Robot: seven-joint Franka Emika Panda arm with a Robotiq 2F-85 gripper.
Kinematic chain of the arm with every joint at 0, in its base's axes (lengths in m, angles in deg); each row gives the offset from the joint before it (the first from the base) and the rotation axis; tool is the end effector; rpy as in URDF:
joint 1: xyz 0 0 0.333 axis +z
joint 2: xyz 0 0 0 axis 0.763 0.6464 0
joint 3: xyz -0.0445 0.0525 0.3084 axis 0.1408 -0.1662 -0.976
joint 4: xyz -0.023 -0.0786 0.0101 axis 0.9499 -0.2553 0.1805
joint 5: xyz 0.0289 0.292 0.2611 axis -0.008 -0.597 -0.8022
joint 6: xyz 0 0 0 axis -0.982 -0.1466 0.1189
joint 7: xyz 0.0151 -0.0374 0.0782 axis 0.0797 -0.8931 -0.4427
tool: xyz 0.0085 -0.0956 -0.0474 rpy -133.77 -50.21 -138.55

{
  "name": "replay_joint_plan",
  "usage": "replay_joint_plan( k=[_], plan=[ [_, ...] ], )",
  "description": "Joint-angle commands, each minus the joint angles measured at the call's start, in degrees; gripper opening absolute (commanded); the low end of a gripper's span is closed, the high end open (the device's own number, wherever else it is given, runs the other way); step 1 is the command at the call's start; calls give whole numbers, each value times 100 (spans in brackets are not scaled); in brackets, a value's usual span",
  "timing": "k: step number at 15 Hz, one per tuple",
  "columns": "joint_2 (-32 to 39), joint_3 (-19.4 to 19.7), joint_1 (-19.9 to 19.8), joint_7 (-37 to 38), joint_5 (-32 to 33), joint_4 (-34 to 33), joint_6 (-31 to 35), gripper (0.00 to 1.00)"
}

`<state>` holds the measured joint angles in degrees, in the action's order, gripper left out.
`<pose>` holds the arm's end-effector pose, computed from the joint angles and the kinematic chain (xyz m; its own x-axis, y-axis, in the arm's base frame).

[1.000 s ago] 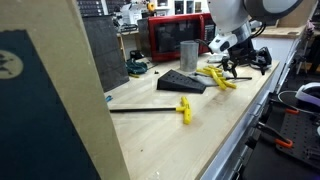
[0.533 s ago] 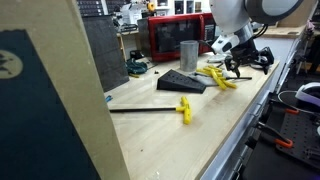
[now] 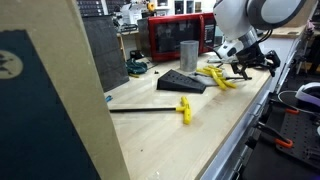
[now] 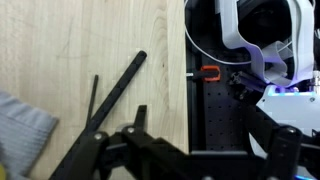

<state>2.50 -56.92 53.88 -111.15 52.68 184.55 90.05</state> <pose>0.3380 0.0081 0.2516 -0.1456 0.9191 -0.3660 0.9109 -0.0199 -0.4122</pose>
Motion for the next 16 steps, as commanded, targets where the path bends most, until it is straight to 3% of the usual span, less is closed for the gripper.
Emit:
replay_joint_plan(
  k=[1,16],
  plan=[
    [205,88,-148,150,205,-27,177,100],
    [724,151,-423,1470,1092,-260,950,100]
  ],
)
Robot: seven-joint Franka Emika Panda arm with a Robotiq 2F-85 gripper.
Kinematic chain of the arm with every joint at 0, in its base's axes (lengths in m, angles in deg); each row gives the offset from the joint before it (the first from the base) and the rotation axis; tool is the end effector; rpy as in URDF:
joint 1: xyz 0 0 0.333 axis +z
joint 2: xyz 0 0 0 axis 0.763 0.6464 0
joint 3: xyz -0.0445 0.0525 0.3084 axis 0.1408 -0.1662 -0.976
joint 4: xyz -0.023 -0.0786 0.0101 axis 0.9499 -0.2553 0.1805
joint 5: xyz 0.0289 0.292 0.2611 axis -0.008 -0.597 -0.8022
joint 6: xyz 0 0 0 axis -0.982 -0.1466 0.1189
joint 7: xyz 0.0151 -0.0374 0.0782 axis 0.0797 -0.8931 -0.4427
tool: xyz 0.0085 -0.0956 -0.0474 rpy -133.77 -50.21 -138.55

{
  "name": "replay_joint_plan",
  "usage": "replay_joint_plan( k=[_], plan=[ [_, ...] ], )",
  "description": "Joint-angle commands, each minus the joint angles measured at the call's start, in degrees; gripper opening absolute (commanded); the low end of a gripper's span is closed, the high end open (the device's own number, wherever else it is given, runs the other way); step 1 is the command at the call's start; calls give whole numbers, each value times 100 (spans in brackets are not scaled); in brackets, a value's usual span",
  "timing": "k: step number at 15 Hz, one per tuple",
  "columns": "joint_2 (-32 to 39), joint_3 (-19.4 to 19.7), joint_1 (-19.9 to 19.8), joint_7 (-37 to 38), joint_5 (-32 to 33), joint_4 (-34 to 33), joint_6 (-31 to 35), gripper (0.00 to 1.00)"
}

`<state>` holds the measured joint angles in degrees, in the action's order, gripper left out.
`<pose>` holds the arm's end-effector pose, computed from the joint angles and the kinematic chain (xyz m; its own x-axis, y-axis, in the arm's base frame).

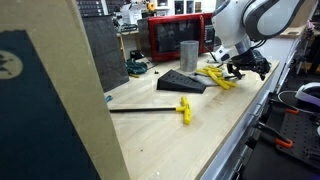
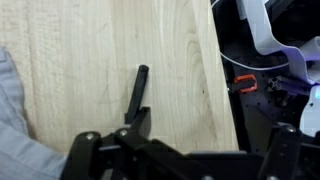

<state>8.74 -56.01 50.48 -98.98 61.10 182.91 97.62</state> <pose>0.3582 -0.0146 0.2268 -0.0067 0.8874 -0.4610 0.9473 -0.1421 -0.2872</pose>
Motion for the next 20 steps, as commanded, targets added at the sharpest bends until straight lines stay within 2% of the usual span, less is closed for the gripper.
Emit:
replay_joint_plan(
  k=[1,11,17,20],
  plan=[
    [99,70,-109,293,319,-104,229,100],
    [140,14,-61,493,470,-408,266,100],
    [597,-201,169,387,54,-434,729,100],
    [662,-233,190,345,-51,-474,736,100]
  ],
)
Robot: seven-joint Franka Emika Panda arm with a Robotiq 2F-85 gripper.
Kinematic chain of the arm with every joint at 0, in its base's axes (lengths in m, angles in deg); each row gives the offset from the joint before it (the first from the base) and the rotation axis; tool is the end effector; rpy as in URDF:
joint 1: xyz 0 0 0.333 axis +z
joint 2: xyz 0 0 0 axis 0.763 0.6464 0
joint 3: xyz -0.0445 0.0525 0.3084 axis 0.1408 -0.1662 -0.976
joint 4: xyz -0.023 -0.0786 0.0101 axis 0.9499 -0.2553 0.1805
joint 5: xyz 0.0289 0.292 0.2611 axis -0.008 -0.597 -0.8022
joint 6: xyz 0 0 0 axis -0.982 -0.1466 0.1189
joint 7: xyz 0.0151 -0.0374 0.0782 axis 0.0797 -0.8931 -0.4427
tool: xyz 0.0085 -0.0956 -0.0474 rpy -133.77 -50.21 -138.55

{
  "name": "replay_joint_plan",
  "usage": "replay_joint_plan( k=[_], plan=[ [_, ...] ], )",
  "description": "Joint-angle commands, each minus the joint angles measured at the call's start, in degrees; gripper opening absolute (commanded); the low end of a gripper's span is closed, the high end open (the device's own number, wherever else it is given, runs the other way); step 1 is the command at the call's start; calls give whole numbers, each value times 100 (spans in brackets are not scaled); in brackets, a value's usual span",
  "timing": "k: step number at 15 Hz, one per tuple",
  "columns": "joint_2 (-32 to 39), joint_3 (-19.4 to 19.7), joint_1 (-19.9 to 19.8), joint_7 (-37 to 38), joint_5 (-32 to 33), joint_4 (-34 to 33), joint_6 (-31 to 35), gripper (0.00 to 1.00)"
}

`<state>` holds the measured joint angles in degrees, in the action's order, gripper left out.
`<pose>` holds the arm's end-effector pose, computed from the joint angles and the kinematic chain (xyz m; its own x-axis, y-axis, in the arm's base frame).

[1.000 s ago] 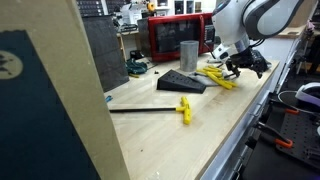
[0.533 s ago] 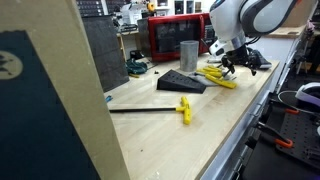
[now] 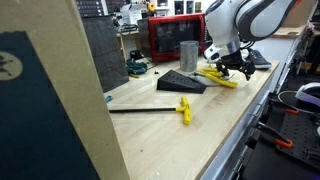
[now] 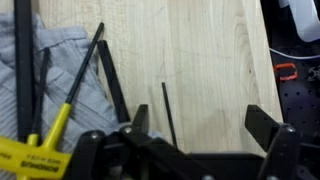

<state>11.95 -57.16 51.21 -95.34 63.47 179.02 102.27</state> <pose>0.3909 0.0035 0.2291 0.0104 0.8891 -0.4576 0.9771 -0.1063 -0.1842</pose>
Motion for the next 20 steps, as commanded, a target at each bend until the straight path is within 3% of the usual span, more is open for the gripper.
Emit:
replay_joint_plan(
  k=[1,14,15,16,20],
  plan=[
    [326,-121,121,-68,-355,-80,269,100],
    [-13,-447,439,-229,-1376,-22,51,100],
    [-15,-478,477,-184,-1410,-42,32,94],
    [-23,-513,512,-155,-1435,-56,7,74],
    [39,-644,644,-68,-1508,-135,53,42]
  ],
)
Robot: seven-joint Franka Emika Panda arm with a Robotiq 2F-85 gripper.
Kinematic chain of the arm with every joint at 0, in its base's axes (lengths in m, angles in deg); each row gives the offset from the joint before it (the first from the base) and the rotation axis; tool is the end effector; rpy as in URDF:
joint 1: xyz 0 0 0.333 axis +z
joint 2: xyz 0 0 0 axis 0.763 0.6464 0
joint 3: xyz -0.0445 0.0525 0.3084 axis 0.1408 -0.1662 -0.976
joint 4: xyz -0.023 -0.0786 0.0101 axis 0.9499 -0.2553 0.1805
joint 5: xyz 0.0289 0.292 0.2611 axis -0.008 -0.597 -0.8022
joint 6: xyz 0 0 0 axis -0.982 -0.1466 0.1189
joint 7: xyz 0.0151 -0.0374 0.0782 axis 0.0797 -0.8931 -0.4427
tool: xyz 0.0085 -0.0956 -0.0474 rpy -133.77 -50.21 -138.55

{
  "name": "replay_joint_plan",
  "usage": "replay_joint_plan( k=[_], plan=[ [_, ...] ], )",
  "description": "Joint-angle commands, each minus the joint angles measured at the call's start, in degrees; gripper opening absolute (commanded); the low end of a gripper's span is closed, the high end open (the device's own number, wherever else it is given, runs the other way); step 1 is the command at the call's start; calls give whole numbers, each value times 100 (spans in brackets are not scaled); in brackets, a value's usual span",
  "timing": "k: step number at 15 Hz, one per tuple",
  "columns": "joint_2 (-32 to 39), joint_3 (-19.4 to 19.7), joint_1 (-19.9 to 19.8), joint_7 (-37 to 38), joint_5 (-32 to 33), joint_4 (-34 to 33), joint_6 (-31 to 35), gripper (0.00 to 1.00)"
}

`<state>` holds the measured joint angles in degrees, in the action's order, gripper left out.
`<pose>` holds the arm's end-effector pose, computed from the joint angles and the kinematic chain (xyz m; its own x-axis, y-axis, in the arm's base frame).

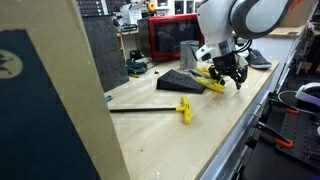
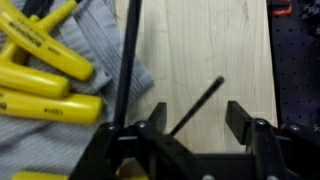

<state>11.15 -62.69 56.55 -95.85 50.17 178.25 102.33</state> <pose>0.3866 0.0833 0.2374 0.0156 0.9376 -0.3473 0.9785 -0.0858 -0.1878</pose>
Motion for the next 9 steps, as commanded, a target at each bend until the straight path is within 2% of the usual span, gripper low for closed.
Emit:
replay_joint_plan(
  k=[1,5,6,9],
  plan=[
    [131,-115,134,-12,-173,-75,43,36],
    [133,-164,189,32,-113,-124,16,5],
    [129,-180,195,48,-99,-128,9,1],
    [60,-217,216,111,-45,-95,-120,0]
  ],
)
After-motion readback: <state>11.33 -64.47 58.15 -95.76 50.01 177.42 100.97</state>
